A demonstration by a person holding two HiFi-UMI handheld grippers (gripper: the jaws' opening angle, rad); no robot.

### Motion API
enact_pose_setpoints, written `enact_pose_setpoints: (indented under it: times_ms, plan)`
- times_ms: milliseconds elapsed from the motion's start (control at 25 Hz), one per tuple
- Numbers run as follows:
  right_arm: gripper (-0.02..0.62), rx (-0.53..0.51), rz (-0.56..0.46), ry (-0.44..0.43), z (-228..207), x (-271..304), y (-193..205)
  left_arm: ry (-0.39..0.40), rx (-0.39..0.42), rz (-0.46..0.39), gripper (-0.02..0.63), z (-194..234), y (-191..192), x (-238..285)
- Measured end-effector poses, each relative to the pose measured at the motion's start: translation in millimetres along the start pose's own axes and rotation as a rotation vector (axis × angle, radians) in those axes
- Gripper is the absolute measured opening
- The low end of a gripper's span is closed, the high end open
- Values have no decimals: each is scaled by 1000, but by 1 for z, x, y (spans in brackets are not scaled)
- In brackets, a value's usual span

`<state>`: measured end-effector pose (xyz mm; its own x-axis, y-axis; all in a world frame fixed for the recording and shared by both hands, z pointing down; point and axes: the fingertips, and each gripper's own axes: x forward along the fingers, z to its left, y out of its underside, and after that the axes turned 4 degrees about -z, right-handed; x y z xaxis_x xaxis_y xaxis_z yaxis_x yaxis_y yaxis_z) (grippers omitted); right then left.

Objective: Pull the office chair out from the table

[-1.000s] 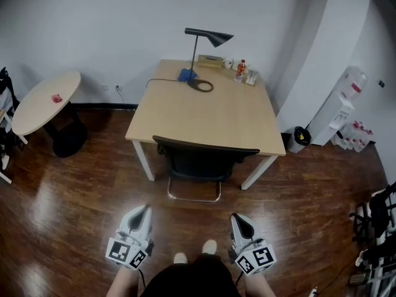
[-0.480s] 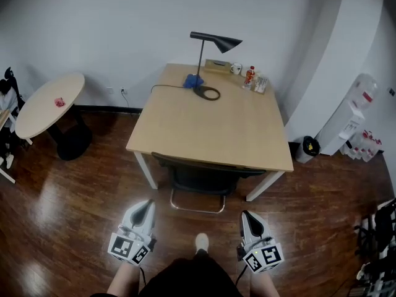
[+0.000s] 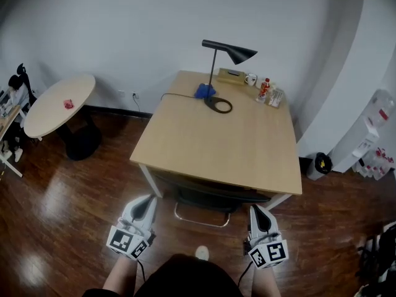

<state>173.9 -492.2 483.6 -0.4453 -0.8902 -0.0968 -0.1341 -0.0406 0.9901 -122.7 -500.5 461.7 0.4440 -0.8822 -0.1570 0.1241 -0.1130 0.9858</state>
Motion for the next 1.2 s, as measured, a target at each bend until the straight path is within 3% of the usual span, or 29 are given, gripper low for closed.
enact_pose_setpoints:
  times_ms: [120, 320, 440, 560, 640, 760, 920, 1040, 1200]
  plan:
    - [59, -55, 44, -83, -2, 19, 3, 46, 40, 19, 3, -4, 4, 24]
    - [110, -104, 62, -193, -13, 46, -11, 250, 124, 39, 28, -34, 6, 72]
    - [112, -107, 57, -203, -23, 53, -18, 265, 84, 24, 38, -38, 3, 91]
    - [110, -127, 71, -222, -28, 57, -20, 274, 115, 51, 58, -38, 9, 103]
    - [118, -140, 86, -248, -29, 62, -18, 336, 141, 101, 108, -42, 19, 110]
    - [160, -166, 159, -332, -23, 66, -9, 503, 199, 208, 168, -59, 35, 113]
    - [267, -267, 322, -474, -3, 71, 21, 709, 383, 416, 268, -75, 72, 108]
    - [275, -419, 433, -522, 2, 73, 50, 774, 547, 536, 268, -70, 102, 102]
    - [287, -670, 628, -615, 3, 68, 93, 845, 677, 643, 275, -65, 128, 96]
